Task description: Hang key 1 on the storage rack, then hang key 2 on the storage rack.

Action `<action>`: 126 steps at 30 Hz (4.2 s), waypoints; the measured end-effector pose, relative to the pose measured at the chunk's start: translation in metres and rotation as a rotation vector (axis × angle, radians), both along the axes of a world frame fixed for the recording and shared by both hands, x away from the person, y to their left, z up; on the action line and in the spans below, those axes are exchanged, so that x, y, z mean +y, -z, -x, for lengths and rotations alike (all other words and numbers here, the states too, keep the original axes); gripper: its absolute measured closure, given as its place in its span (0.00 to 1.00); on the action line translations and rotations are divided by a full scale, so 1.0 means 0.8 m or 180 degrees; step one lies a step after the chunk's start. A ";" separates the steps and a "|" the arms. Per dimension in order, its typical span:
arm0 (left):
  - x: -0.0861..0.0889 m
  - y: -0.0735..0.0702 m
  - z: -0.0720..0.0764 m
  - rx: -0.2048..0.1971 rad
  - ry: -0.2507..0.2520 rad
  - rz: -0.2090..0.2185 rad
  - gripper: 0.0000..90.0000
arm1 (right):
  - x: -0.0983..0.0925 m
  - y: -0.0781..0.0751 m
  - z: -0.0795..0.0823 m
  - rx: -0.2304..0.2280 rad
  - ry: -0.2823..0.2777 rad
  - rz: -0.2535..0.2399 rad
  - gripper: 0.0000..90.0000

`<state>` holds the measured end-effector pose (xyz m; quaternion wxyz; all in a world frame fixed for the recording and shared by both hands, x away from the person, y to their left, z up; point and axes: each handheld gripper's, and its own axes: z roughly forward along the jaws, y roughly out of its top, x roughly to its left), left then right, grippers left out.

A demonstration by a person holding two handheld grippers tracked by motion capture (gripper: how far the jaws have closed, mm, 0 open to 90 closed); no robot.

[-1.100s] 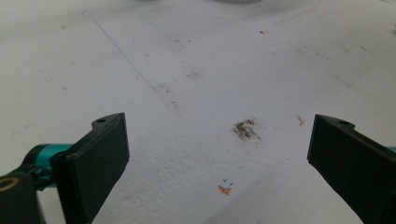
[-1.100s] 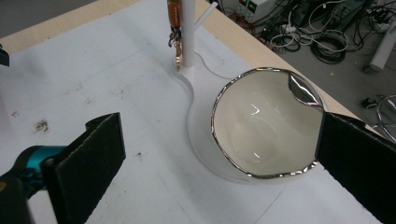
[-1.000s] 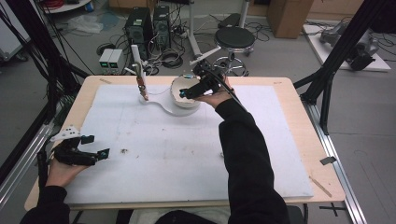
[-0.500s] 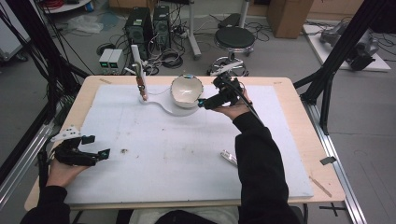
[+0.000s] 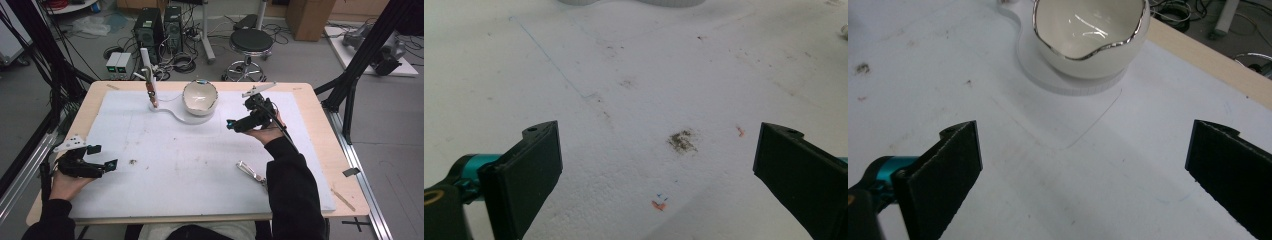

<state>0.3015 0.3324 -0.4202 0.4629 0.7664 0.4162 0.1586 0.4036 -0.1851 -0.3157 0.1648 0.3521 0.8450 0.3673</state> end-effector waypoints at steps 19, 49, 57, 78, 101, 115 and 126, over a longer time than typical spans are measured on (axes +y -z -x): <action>0.000 0.002 -0.001 0.0012 0.0000 -0.0018 0.07 | -0.028 0.063 0.041 0.0218 -0.0034 -0.0001 0.01; -0.001 0.002 -0.001 0.0035 -0.0003 -0.0028 0.07 | -0.060 0.117 0.091 0.0661 -0.0105 0.0256 0.10; -0.001 0.003 -0.001 0.0048 0.0008 -0.0042 0.07 | -0.061 0.126 0.096 0.0805 -0.0215 0.0327 0.39; 0.001 0.002 0.000 0.0010 0.0000 0.0000 0.07 | -0.048 0.131 0.105 0.0636 -0.0221 0.0519 0.83; 0.002 0.001 0.000 0.0005 0.0005 0.0016 0.07 | -0.086 0.047 0.120 -0.0115 -0.0133 -0.0537 0.83; 0.002 0.002 -0.001 0.0005 0.0006 0.0035 0.07 | -0.060 -0.005 0.106 -0.0358 -0.0321 -0.0869 0.83; -0.001 0.002 -0.002 -0.0001 0.0029 0.0041 0.07 | -0.025 -0.031 0.093 -0.0499 -0.0442 -0.0979 0.83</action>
